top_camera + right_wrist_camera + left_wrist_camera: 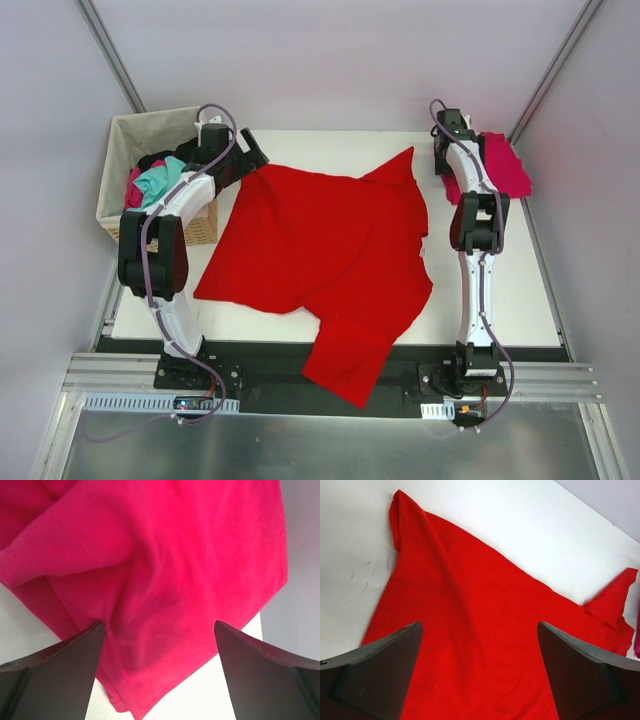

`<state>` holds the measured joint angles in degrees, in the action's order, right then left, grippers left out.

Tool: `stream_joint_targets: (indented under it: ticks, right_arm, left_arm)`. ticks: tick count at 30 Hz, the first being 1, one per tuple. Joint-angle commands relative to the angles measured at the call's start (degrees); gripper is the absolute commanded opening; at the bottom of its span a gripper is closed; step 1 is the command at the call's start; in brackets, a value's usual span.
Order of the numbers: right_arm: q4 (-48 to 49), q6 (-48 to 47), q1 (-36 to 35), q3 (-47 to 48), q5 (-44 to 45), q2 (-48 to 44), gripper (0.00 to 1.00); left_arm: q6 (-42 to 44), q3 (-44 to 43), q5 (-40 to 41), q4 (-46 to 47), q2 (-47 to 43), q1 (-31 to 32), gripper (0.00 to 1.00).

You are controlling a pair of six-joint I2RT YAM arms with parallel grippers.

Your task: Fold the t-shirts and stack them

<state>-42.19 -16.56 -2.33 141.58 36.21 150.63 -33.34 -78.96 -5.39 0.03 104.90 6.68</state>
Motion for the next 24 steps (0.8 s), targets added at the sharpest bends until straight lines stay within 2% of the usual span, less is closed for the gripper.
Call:
stream_joint_targets:
  ticks: [1, 9, 13, 14, 15, 17, 21, 24]
  right_arm:
    - [0.36, 1.87, 3.37, 3.0, -0.95, 0.28, 0.95]
    - [2.38, 4.69, 4.97, 1.16, -0.87, -1.91, 0.96]
    - [6.41, 5.39, 3.3, -9.97, -1.93, -13.31, 0.95]
    - [7.9, 5.31, 2.6, -13.66, -2.02, -21.26, 0.95]
    - [9.66, 5.31, 0.5, -19.0, -3.32, -24.73, 0.95]
    - [9.76, 6.18, -2.14, -22.74, -5.52, -33.86, 0.95]
    - [1.42, 11.89, -9.51, -22.92, -19.56, -40.05, 0.95]
    - [-0.43, 15.05, -13.13, -26.6, -22.92, -42.95, 0.95]
  left_arm:
    - [0.3, -3.57, 0.29, 0.23, 1.79, -0.26, 0.99]
    - [1.44, -5.06, 0.46, -1.88, 2.41, -0.26, 0.99]
    - [2.75, -6.99, -0.06, -4.42, 0.84, -0.26, 0.99]
    - [3.45, -8.04, -0.06, -6.08, 0.05, -0.26, 0.99]
    - [4.16, -9.01, 0.72, -8.01, -1.7, -0.26, 0.99]
    - [6.88, -12.77, 0.99, -11.7, -3.38, -0.26, 0.99]
    - [12.41, -21.66, -2.68, -28.99, -4.79, -0.26, 0.99]
    - [14.08, -23.44, -4.02, -35.44, -6.19, -0.35, 0.99]
